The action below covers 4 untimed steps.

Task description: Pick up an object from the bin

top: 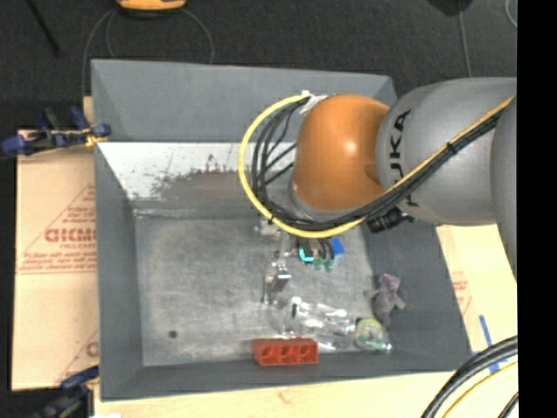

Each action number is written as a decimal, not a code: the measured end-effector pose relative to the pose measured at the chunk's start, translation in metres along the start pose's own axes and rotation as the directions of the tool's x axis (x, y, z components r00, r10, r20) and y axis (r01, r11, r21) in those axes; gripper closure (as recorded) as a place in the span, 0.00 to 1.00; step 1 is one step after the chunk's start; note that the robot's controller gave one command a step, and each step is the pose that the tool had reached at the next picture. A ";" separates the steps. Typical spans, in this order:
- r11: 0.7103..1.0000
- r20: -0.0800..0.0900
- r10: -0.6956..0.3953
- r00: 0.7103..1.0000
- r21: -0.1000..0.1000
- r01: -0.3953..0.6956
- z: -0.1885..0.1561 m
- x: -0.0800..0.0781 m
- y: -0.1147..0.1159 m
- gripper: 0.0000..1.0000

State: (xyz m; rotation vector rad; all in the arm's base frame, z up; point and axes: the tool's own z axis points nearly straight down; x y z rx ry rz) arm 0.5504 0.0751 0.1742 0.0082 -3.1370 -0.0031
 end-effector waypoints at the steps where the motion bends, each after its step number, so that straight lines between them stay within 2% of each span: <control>1: 0.998 0.006 -0.071 0.997 0.005 0.071 0.046 0.061 -0.045 0.00; 2: 0.994 0.016 -0.105 0.994 0.001 0.105 0.092 0.057 -0.117 0.00; 3: 0.995 0.016 -0.098 0.995 0.000 0.098 0.094 0.057 -0.119 1.00; 4: 0.996 0.013 -0.089 0.996 0.005 0.089 -0.083 0.062 -0.103 1.00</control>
Offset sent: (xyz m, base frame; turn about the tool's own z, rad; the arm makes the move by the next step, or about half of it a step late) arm -0.0605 -0.0417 -0.0444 -0.0766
